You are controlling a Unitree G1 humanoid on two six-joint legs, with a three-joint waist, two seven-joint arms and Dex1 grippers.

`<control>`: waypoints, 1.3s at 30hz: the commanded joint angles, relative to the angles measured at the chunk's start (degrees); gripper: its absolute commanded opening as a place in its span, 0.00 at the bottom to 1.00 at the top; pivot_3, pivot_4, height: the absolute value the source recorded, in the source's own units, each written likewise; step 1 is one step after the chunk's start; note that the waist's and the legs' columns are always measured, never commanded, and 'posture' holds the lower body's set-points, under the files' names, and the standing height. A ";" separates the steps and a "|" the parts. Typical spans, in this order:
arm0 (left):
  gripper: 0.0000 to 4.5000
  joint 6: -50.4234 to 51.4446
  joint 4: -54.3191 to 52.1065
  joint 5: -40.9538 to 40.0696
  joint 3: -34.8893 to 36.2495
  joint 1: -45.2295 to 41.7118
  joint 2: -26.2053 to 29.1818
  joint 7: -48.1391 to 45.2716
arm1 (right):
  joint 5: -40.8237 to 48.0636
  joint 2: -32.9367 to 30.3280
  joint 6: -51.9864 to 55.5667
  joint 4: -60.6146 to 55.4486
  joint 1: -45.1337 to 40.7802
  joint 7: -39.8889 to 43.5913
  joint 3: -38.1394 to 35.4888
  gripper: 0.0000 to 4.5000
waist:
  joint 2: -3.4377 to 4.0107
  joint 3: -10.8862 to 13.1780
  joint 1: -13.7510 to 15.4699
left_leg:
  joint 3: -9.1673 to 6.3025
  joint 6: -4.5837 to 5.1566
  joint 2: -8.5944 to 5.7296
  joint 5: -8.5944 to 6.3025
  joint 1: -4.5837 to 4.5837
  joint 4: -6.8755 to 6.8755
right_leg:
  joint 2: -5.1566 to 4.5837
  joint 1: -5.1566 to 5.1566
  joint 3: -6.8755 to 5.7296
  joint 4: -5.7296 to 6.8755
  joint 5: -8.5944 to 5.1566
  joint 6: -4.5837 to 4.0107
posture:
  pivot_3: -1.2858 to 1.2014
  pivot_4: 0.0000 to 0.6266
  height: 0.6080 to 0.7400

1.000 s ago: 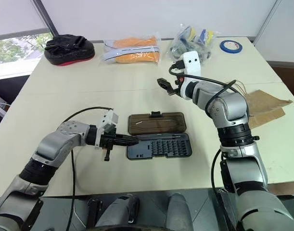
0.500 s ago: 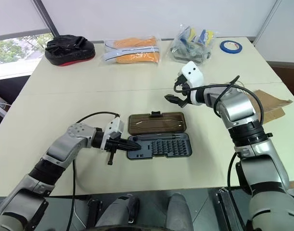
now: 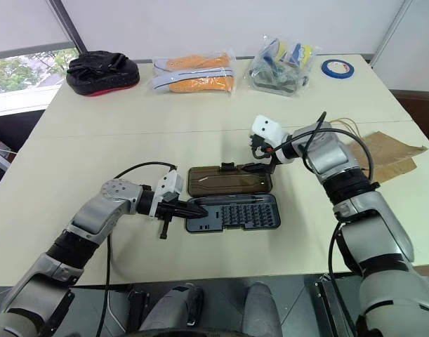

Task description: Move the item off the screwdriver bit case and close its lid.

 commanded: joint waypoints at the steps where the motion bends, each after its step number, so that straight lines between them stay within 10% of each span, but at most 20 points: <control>1: 0.00 0.72 0.33 1.68 -0.37 1.43 0.55 0.67 | -1.88 0.89 -2.83 2.49 -2.32 0.52 -1.80 0.99 | 0.00 0.00 0.00 | 0.00 0.00 0.00 0.00 0.00 0.00 | 0.00 0.00 0.00 0.00 0.00 0.00 | 0.52 0.24 1.00; 14: 0.00 1.10 -1.73 1.62 -0.14 2.47 0.56 1.67 | -6.41 3.80 -8.89 12.33 -3.38 1.65 -3.13 0.99 | 0.01 -0.01 -0.11 | -0.01 -0.01 0.00 0.00 0.00 0.00 | 0.00 0.00 0.00 0.01 0.00 0.00 | 0.52 0.24 1.00; 20: 0.00 0.92 -2.04 1.74 -0.02 2.77 0.57 1.95 | -8.15 3.77 -9.51 11.54 -1.80 4.16 -2.13 0.48 | 0.02 -0.01 -0.12 | -0.01 -0.02 0.00 0.00 0.00 0.00 | 0.00 0.00 0.00 0.01 0.00 0.00 | 0.52 0.24 1.00; 36: 0.00 -0.03 -0.36 2.05 1.13 1.42 -0.49 3.61 | -10.79 3.82 -9.00 7.31 0.40 10.71 -0.83 0.48 | 0.02 -0.06 -0.14 | -0.02 -0.02 0.00 0.00 0.03 0.03 | 0.00 0.04 0.00 0.03 0.00 0.00 | 0.52 0.24 1.00; 39: 0.00 0.26 -1.14 1.85 1.23 2.02 -0.43 4.11 | -11.66 4.66 -10.22 10.10 -0.70 10.49 -0.62 0.28 | 0.04 -0.10 -0.14 | -0.01 -0.03 0.00 0.01 0.05 0.04 | 0.01 0.04 0.00 0.04 0.00 0.00 | 0.52 0.24 1.00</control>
